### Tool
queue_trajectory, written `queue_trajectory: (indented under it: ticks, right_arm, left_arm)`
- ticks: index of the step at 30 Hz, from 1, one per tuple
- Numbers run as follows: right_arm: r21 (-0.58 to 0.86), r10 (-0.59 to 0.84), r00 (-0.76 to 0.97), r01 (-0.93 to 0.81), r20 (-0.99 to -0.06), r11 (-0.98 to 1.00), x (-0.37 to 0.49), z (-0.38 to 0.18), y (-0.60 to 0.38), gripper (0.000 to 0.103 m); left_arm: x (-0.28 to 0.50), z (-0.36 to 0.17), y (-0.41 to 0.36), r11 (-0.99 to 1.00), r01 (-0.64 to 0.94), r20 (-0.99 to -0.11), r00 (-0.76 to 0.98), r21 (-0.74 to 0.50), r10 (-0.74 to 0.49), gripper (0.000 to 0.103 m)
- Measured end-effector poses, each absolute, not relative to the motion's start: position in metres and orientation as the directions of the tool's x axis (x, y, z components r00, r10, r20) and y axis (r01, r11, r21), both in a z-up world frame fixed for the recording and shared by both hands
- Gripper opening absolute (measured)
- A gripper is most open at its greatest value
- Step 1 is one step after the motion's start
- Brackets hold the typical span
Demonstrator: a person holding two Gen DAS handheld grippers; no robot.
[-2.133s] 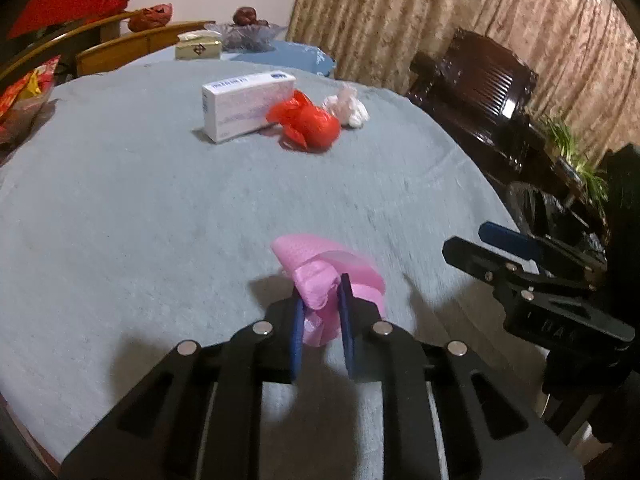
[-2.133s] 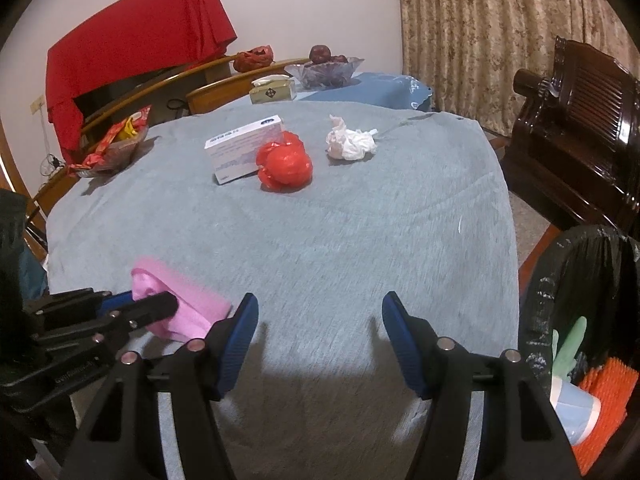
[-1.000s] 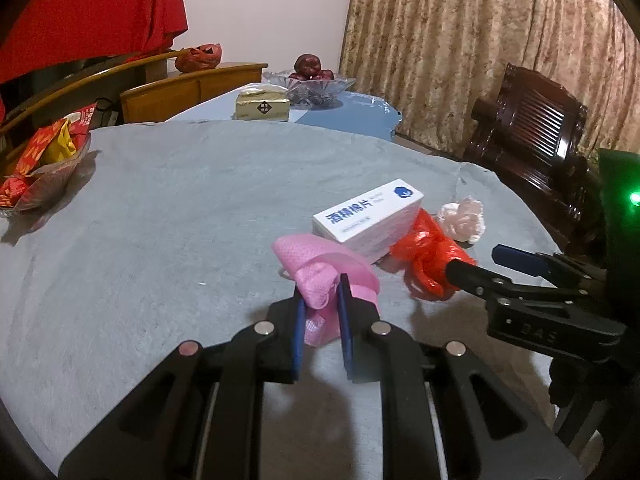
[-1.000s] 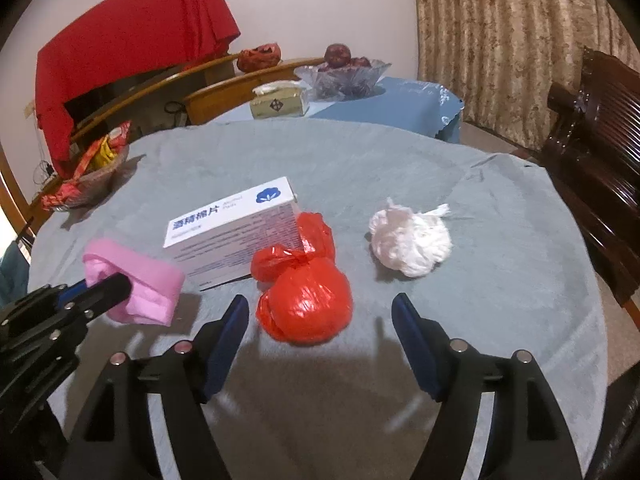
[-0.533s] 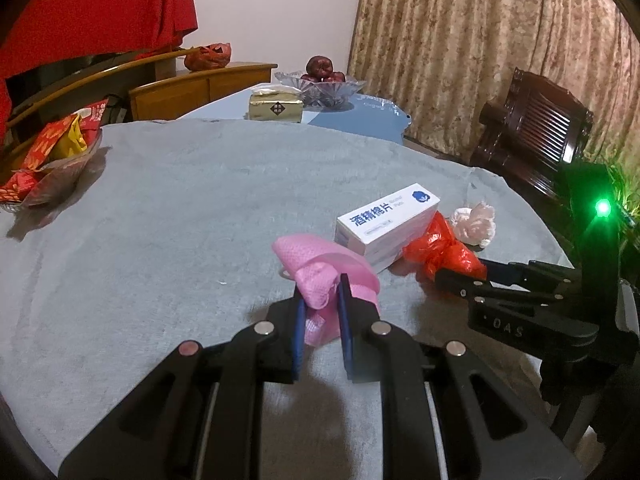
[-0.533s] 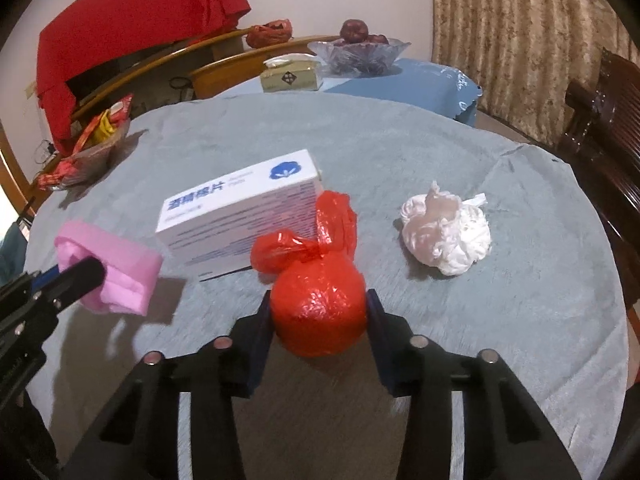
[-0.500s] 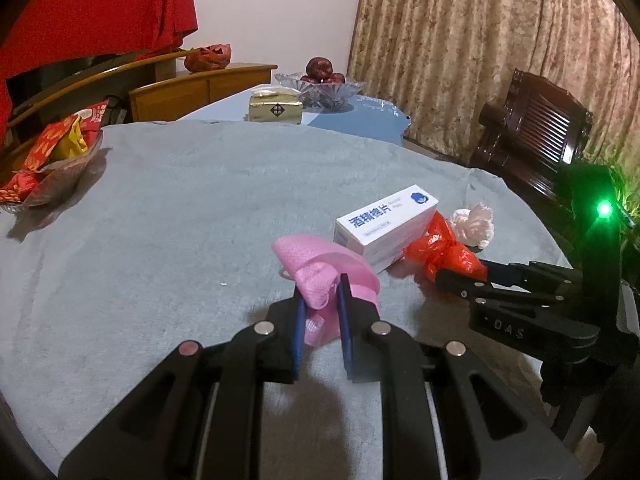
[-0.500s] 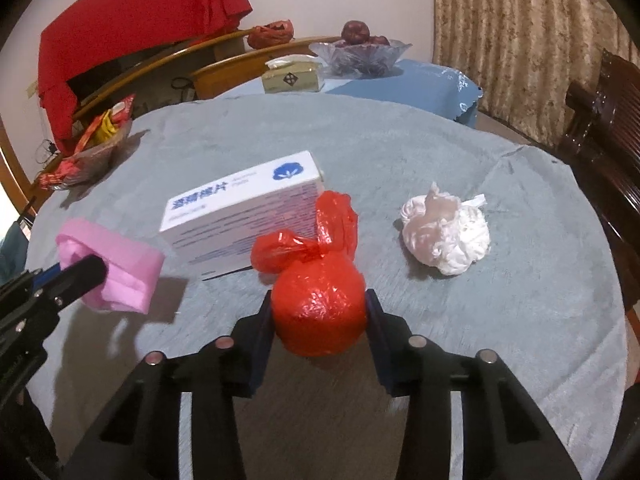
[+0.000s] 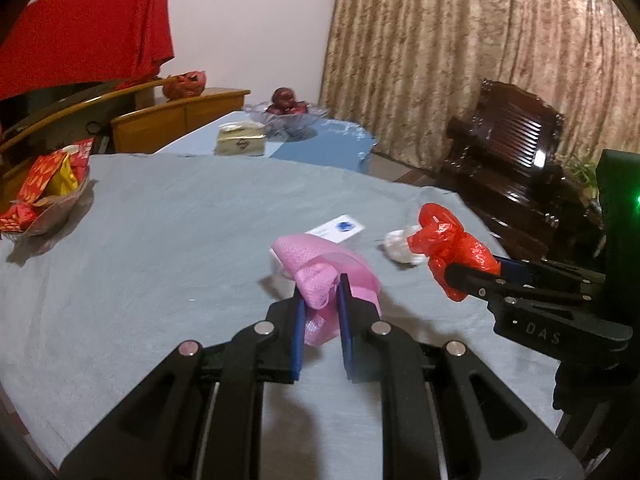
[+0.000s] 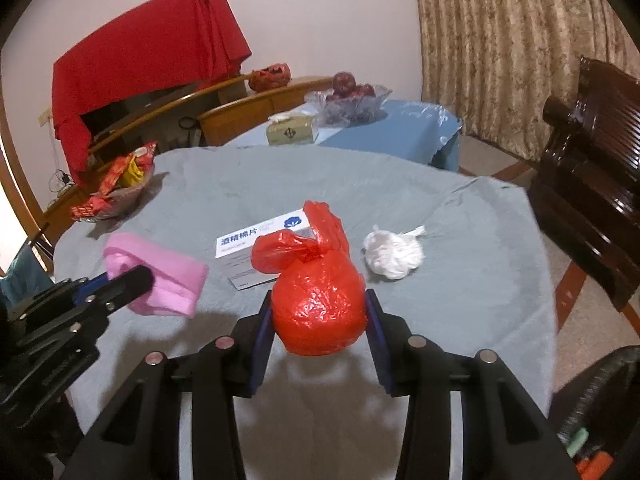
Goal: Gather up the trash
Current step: 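Carry the red bag and pink mask toward the bin with both tools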
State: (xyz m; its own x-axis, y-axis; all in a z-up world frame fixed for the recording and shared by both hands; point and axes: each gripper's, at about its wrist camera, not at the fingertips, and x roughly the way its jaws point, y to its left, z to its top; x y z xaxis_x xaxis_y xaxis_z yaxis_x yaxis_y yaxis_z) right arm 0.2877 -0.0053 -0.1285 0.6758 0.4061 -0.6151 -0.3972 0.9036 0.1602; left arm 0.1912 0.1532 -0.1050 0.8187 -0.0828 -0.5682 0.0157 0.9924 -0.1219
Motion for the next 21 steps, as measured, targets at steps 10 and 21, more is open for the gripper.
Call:
queue_trajectory:
  ticks: [10, 21]
  right_arm:
    - [0.149, 0.371, 0.736, -0.351, -0.567, 0.925, 0.242, -0.096, -0.059, 0.042]
    - [0.144, 0.279, 0.788, -0.240, -0.549, 0.960, 0.200, -0.082, -0.133, 0.043]
  left_arm:
    - [0.169, -0.083, 0.092, 0.984, 0.127, -0.529, 0.831, -0.125, -0.174, 0.014]
    - [0.157, -0.069, 0.018, 0.959, 0.252, -0.505, 0.815, -0.133, -0.284, 0.014]
